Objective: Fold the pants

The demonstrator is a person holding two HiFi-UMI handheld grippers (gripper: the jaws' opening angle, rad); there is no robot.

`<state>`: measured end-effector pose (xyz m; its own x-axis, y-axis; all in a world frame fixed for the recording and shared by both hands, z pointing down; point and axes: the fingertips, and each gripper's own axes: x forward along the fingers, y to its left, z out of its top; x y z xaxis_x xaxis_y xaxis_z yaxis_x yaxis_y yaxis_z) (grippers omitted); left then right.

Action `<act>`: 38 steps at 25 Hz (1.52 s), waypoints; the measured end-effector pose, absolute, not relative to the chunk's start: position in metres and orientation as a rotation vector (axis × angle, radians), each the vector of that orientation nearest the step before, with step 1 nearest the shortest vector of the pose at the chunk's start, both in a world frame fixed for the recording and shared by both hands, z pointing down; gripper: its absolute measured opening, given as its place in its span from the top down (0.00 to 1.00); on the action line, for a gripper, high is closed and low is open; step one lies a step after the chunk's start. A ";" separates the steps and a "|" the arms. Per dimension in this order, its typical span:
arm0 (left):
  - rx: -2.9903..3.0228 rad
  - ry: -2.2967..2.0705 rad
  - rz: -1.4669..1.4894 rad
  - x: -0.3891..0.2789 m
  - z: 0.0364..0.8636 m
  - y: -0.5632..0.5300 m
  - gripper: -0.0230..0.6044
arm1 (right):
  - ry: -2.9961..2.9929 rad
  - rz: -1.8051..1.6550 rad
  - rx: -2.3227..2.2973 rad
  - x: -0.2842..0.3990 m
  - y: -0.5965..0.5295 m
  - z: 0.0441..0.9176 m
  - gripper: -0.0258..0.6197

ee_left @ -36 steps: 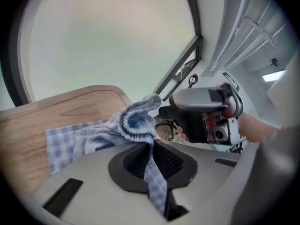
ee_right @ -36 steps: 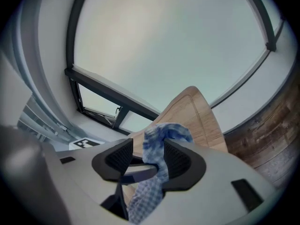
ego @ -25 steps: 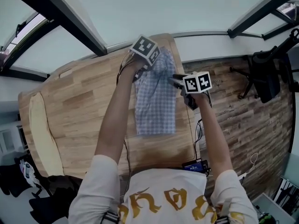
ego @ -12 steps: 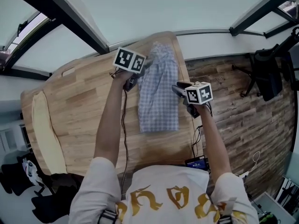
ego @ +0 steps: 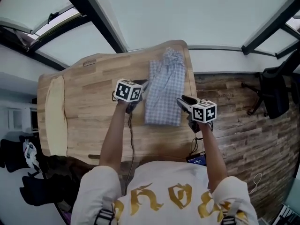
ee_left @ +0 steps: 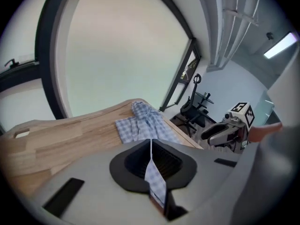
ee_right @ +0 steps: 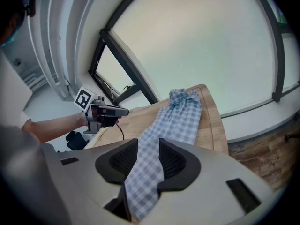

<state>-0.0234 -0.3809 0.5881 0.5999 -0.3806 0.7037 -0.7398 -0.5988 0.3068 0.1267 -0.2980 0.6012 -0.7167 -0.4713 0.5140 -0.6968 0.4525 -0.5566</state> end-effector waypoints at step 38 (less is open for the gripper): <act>2.293 -1.116 0.364 -0.124 0.513 0.006 0.89 | -2.435 0.612 1.153 0.083 -0.009 0.542 0.92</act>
<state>-0.1245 0.0065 0.5130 0.6167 -0.6356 0.4645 -0.7872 -0.4979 0.3639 0.0832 -0.0089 0.5419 -0.5931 -0.6278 0.5041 -0.7915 0.5693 -0.2223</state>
